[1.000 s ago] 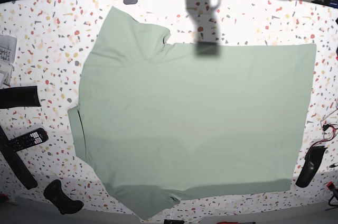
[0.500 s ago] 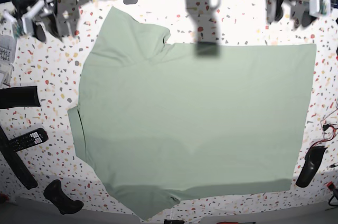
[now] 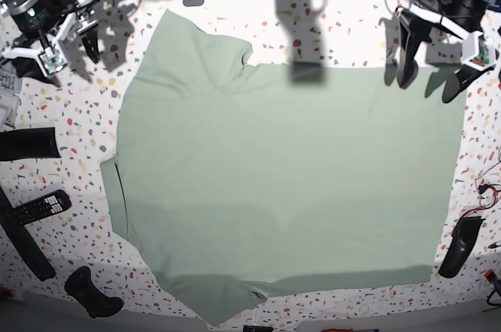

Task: Fold the T-shirt properly
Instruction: 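Move the right gripper toward the shirt's shoulder edge and the left toward the opposite shoulder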

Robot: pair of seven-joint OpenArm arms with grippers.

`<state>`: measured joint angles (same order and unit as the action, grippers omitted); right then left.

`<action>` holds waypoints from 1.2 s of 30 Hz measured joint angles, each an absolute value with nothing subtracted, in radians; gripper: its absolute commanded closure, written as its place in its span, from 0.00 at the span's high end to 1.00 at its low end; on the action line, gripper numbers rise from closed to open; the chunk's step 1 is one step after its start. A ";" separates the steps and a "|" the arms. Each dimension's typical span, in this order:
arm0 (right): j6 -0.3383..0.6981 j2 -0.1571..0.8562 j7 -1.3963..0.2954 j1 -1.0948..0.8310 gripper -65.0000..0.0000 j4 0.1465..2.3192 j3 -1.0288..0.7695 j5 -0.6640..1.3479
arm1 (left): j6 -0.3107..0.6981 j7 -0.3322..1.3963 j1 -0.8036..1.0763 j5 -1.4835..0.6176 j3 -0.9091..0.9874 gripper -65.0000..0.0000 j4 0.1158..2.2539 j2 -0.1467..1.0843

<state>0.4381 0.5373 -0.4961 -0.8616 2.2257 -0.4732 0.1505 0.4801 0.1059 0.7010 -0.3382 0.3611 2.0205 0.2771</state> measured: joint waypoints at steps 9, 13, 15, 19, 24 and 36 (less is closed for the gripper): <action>0.587 0.538 -0.319 -0.860 0.71 2.226 -0.473 -0.003 | 0.556 0.211 0.641 0.054 0.324 0.69 2.020 0.411; 0.689 0.543 -0.244 -0.860 0.71 2.226 -0.473 -0.142 | 0.557 0.154 0.650 0.268 0.221 0.69 2.000 0.582; 0.689 0.541 -0.244 -0.861 0.71 2.226 -0.473 -0.165 | 0.530 0.031 0.643 0.392 0.174 0.69 1.963 0.650; 0.689 0.540 -0.243 -0.861 0.71 2.226 -0.473 -0.161 | 0.420 -0.080 0.622 0.627 0.096 0.69 1.847 0.705; 0.689 0.540 -0.247 -0.862 0.71 2.226 -0.473 -0.161 | 0.365 -0.113 0.553 0.666 0.052 0.69 1.636 0.739; 0.689 0.540 -0.248 -0.862 0.71 2.226 -0.473 -0.024 | 0.205 -0.180 0.509 0.682 0.052 0.30 1.396 0.744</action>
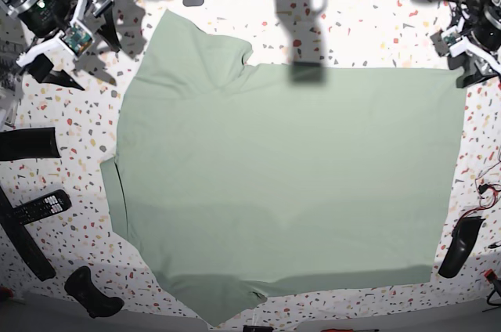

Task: Fold the T-shirt properly
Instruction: 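Move the right gripper toward the shirt's shoulder edge and the left toward the opposite shoulder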

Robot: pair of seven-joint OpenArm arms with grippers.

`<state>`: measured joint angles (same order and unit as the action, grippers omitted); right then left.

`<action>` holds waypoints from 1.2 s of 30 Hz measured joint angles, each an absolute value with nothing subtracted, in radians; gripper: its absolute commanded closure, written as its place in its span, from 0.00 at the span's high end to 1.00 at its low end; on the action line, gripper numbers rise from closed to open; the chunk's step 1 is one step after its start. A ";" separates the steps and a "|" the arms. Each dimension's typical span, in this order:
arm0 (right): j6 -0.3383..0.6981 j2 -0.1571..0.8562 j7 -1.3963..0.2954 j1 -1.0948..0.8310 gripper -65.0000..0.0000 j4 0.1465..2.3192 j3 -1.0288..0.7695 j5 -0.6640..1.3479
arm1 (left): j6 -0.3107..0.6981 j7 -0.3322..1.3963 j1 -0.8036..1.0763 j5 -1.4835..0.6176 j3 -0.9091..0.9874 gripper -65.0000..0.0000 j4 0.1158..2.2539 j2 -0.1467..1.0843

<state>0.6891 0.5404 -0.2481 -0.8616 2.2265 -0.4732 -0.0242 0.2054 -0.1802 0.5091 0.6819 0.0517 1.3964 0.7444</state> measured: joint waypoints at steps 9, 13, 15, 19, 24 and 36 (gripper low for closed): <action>0.703 0.541 -0.247 -0.853 0.71 2.197 -0.359 -0.205 | 0.207 -0.231 0.510 0.681 0.051 0.00 1.387 0.745; 0.704 0.541 -0.240 -0.812 0.70 2.156 -0.204 -0.378 | 0.210 -0.228 0.509 0.681 0.051 0.00 1.387 0.745; 0.704 0.541 -0.239 -0.780 0.70 2.127 -0.121 -0.434 | 0.210 -0.228 0.509 0.681 0.051 0.00 1.387 0.745; 0.705 0.540 -0.234 -0.712 0.70 2.049 0.019 -0.553 | 0.209 -0.232 0.509 0.681 0.051 0.00 1.387 0.745; 0.702 0.546 -0.222 -0.659 0.70 1.945 0.120 -0.604 | 0.209 -0.232 0.509 0.681 0.051 0.00 1.387 0.745; 0.639 0.546 -0.252 -0.646 0.13 1.906 0.152 -0.648 | 0.209 -0.236 0.509 0.681 0.051 0.00 1.387 0.745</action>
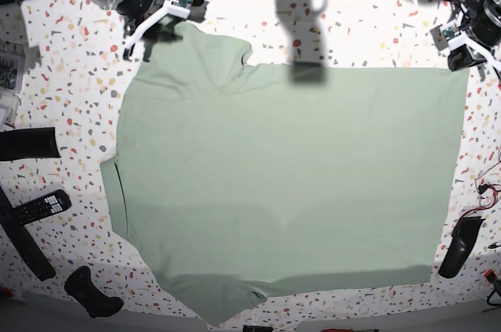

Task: Fold the T-shirt properly
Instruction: 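Move the right gripper toward the shirt's shoulder edge and the left toward the opposite shoulder, then grasp the green shirt's shoulder edge with the right gripper and lift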

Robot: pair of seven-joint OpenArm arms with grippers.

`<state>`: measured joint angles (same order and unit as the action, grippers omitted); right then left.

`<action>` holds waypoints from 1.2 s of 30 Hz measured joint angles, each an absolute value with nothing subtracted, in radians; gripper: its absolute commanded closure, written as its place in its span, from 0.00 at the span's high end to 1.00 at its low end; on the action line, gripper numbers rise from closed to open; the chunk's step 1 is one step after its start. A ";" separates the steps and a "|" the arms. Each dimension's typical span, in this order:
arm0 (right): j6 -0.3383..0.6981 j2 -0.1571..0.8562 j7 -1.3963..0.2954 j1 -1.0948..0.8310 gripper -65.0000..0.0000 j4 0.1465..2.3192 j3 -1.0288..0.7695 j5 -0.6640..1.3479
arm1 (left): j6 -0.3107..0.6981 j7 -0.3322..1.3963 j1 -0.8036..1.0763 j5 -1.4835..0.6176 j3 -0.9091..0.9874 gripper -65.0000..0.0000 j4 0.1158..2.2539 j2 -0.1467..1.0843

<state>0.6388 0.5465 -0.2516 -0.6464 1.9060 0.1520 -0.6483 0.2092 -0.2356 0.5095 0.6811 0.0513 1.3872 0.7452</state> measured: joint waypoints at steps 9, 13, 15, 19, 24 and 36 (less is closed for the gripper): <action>0.636 0.552 -0.281 -0.646 0.00 1.905 0.149 -0.585 | 0.209 -0.235 0.509 0.681 0.051 0.00 1.387 0.745; 0.635 0.551 -0.303 -0.646 0.00 1.915 0.149 -0.575 | 0.209 -0.236 0.509 0.681 0.051 0.00 1.387 0.745; 0.632 0.551 -0.373 -0.645 0.00 1.935 0.149 -0.510 | 0.210 -0.236 0.509 0.681 0.051 0.00 1.387 0.745; 0.604 0.552 -0.459 -0.648 0.00 1.979 0.149 -0.437 | 0.209 -0.236 0.509 0.681 0.051 0.00 1.387 0.745; 0.570 0.551 -0.474 -0.645 0.00 2.038 0.149 -0.437 | 0.209 -0.236 0.509 0.681 0.051 0.00 1.387 0.745; 0.471 0.545 -0.559 -0.549 0.00 2.054 0.149 -0.113 | 0.063 -0.282 0.502 0.612 0.047 0.00 1.385 0.743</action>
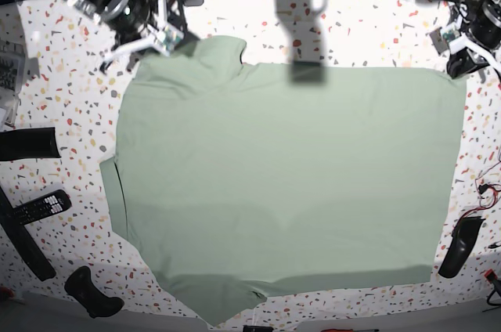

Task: Fold the T-shirt properly
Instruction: 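Grasp the green shirt's shoulder edge with the right gripper and lift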

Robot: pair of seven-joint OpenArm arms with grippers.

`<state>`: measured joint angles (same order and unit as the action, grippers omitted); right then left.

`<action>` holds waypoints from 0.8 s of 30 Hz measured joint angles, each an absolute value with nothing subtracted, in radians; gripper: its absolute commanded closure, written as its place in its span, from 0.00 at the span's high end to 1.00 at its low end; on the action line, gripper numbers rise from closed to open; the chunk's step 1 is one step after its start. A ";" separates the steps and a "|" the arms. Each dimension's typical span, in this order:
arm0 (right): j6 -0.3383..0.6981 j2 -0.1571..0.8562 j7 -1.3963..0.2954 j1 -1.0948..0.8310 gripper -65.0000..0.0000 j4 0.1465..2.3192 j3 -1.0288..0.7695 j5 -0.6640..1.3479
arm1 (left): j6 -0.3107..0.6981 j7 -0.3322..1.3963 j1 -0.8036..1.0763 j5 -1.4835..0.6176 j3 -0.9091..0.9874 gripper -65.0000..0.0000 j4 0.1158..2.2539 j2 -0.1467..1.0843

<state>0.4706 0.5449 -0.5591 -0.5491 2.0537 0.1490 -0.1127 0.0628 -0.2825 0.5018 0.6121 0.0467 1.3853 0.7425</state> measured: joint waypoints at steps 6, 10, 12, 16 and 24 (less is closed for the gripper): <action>0.468 0.484 -0.566 -0.420 0.00 2.052 0.149 -0.097 | 0.063 -0.281 0.441 0.511 0.047 0.00 1.385 0.742; 0.466 0.439 -0.569 -0.339 0.00 2.032 0.149 -0.068 | 0.069 -0.280 0.381 0.391 0.046 0.00 1.385 0.740; 0.466 0.416 -0.567 -0.302 0.00 2.008 0.149 -0.047 | 0.065 -0.277 0.339 0.298 0.047 0.00 1.385 0.726; 0.468 0.376 -0.559 -0.225 0.00 1.921 0.149 -0.049 | 0.065 -0.262 0.265 0.169 0.047 0.00 1.384 0.668; 0.466 0.297 -0.543 -0.027 0.00 1.730 0.149 -0.048 | 0.100 -0.215 0.141 0.129 0.047 0.00 1.318 0.551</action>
